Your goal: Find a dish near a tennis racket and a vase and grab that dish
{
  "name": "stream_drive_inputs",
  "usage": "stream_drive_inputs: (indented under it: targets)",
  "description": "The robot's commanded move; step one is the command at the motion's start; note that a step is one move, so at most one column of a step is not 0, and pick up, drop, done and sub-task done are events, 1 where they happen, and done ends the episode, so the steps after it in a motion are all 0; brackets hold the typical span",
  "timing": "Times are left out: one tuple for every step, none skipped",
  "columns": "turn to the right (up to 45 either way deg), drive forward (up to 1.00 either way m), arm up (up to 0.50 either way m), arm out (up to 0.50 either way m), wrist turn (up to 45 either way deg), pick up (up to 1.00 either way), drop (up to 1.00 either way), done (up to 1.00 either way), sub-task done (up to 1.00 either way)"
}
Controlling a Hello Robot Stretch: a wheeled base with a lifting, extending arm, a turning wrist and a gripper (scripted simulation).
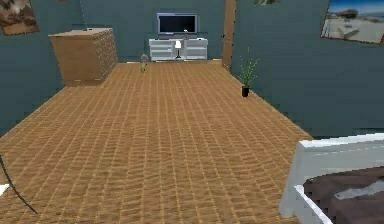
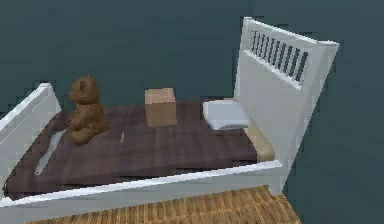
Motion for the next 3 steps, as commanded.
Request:
stream_drive_inputs:
  targets:
    - [0.0,0.75,0.00,0.00,0.0,0.00,0.00,0.00,0.00]
    - [-42.0,0.00,0.00,0.00,0.0,0.00,0.00,0.00,0.00]
    - [0.0,0.90,0.00,0.00,0.0,0.00,0.00,0.00,0.00]
